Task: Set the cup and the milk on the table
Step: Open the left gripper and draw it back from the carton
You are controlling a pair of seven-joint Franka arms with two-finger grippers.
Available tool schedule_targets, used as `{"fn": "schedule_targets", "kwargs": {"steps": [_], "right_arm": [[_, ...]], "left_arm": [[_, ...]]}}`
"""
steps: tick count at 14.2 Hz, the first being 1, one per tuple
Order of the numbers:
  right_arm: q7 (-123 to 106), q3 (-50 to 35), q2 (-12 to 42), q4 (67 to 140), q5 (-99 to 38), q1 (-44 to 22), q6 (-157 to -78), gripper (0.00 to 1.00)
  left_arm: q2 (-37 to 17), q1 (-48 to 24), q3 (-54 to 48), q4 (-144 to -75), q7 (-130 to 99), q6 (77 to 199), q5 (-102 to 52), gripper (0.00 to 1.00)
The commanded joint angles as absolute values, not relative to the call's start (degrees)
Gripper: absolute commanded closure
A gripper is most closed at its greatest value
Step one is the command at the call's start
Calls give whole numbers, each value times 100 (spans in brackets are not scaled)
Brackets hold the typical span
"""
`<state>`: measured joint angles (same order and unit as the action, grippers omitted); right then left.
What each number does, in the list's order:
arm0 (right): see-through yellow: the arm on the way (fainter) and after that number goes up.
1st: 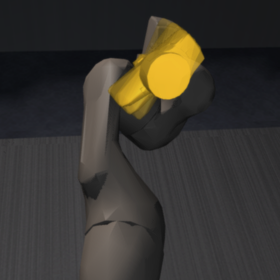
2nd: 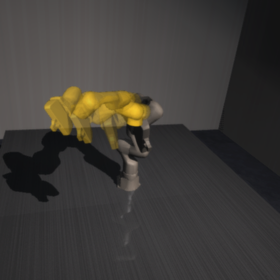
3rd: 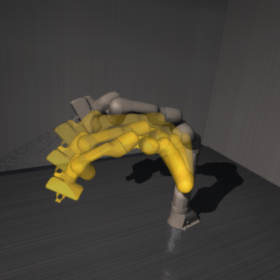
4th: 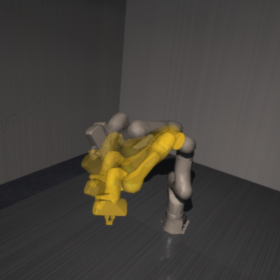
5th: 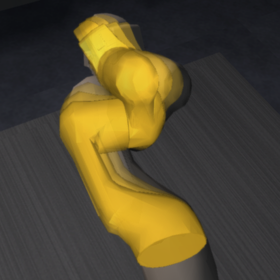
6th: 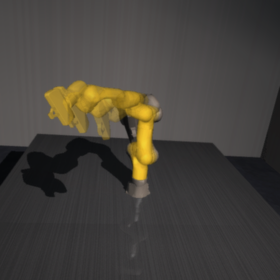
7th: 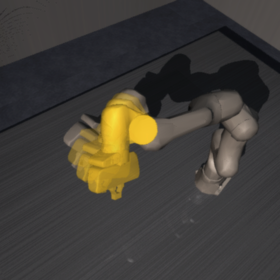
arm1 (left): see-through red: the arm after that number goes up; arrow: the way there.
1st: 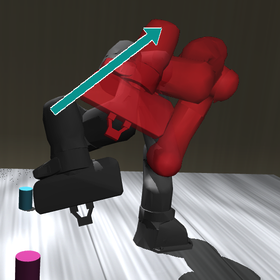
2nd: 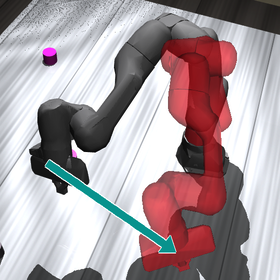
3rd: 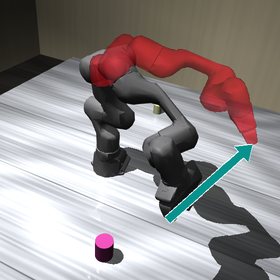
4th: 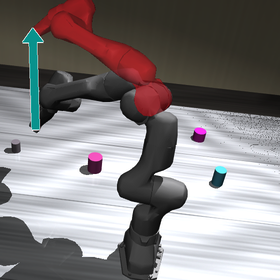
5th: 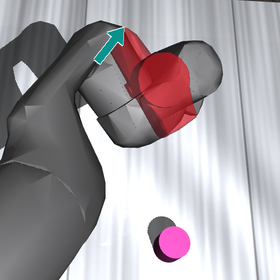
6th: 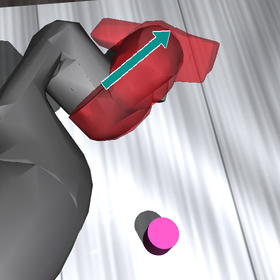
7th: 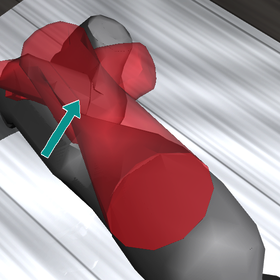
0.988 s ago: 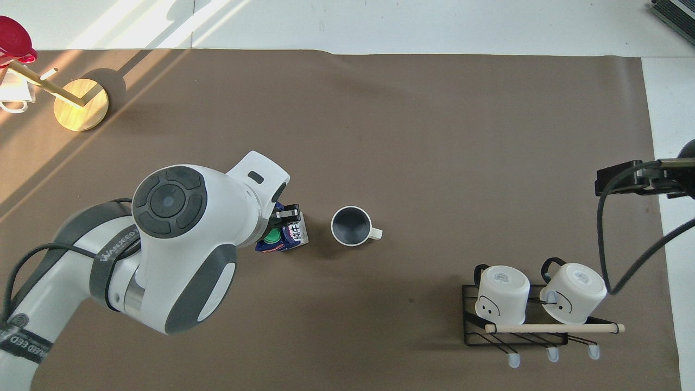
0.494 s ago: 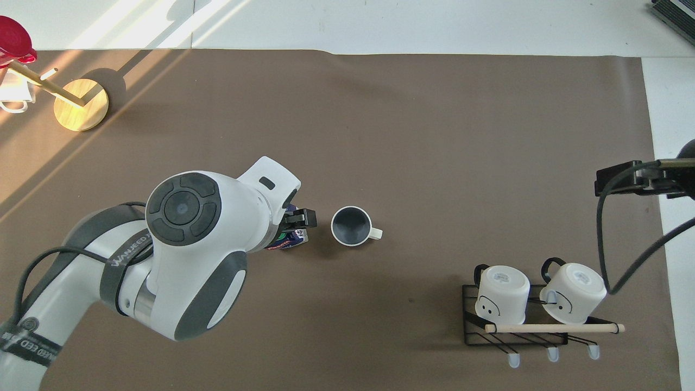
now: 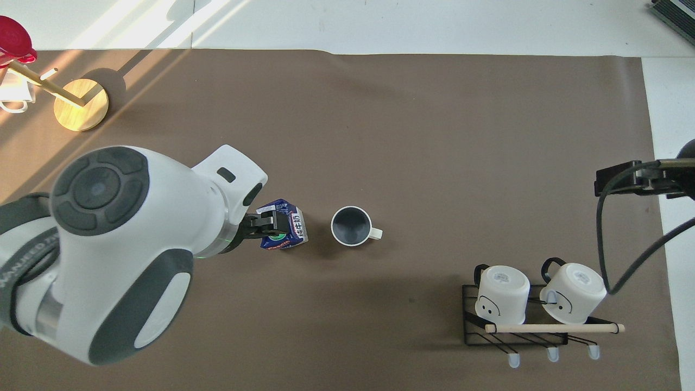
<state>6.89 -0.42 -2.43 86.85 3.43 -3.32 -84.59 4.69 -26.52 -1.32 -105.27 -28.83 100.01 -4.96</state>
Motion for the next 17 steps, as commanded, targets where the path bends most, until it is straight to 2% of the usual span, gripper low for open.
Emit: {"fn": "schedule_targets", "kwargs": {"steps": [1, 7, 17], "right_arm": [[589, -70, -369, 8833, 193, -255, -8596, 0], [580, -70, -360, 8824, 193, -246, -8604, 0], [598, -62, -378, 8851, 193, -255, -8604, 0]], "left_arm": [[466, -2103, -149, -9969, -2086, 9239, -475, 0], [501, -1091, -123, -9396, -976, 8421, -283, 0], [615, -606, -61, -9237, -246, 8358, -9, 0]]}}
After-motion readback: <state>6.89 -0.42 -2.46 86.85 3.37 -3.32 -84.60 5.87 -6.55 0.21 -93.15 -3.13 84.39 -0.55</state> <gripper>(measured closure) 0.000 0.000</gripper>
